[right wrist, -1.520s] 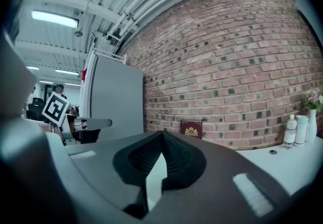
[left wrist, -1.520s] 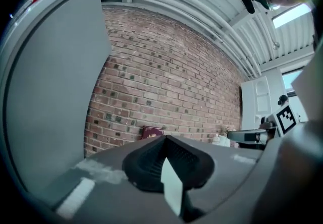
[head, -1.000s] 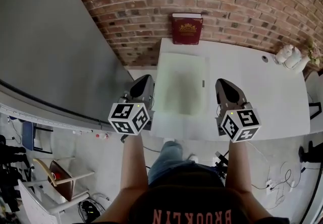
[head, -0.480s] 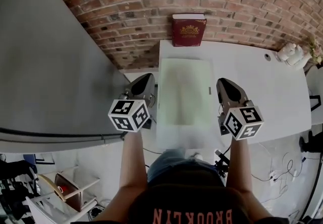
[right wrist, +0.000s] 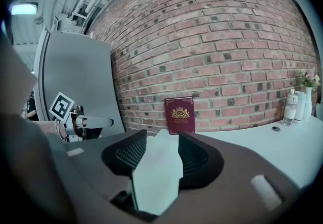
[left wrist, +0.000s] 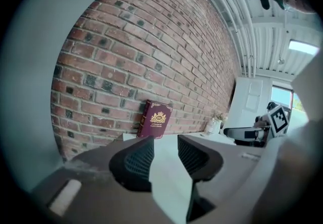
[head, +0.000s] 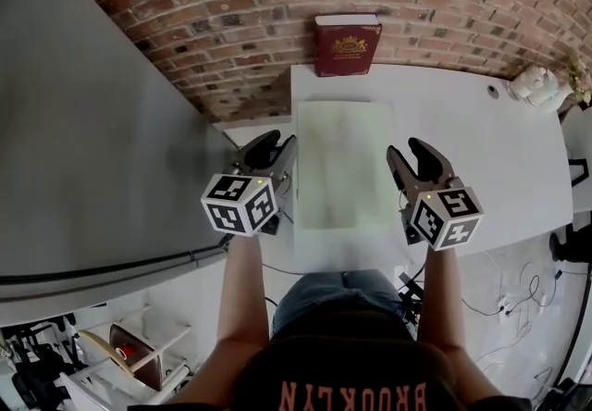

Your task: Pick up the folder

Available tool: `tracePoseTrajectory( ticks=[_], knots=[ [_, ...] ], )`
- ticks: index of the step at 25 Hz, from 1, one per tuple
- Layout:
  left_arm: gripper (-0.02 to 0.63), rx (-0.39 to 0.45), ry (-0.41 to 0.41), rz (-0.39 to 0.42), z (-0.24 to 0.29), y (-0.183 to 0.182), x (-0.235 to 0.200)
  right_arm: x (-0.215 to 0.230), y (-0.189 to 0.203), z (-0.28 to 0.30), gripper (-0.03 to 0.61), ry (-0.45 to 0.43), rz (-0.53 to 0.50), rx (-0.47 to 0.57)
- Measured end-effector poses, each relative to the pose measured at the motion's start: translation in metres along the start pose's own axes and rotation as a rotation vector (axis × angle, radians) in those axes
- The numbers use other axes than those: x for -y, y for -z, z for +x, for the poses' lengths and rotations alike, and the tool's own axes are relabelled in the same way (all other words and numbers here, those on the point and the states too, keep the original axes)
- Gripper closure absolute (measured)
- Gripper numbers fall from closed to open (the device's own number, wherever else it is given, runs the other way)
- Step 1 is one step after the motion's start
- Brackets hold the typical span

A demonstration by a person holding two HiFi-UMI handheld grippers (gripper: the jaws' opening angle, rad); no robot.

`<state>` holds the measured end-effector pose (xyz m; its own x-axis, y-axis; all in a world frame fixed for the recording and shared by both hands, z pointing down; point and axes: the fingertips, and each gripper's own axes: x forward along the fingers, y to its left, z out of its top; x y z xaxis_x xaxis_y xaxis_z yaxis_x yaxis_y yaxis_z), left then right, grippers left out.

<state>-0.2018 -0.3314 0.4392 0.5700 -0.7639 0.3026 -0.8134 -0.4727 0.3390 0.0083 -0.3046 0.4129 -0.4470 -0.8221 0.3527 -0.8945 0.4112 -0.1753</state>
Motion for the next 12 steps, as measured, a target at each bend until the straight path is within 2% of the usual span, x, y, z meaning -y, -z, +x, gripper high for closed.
tracePoseTrajectory(
  ticks=[4, 12],
  knots=[
    [0.422, -0.041, -0.004, -0.028, 0.005, 0.019, 0.002, 0.008, 0.012, 0.002, 0.328, -0.011, 0.010, -0.030],
    [0.362, -0.113, -0.033, -0.139, 0.008, 0.059, 0.005, 0.021, 0.046, 0.009, 0.290, -0.056, 0.057, -0.135]
  ],
)
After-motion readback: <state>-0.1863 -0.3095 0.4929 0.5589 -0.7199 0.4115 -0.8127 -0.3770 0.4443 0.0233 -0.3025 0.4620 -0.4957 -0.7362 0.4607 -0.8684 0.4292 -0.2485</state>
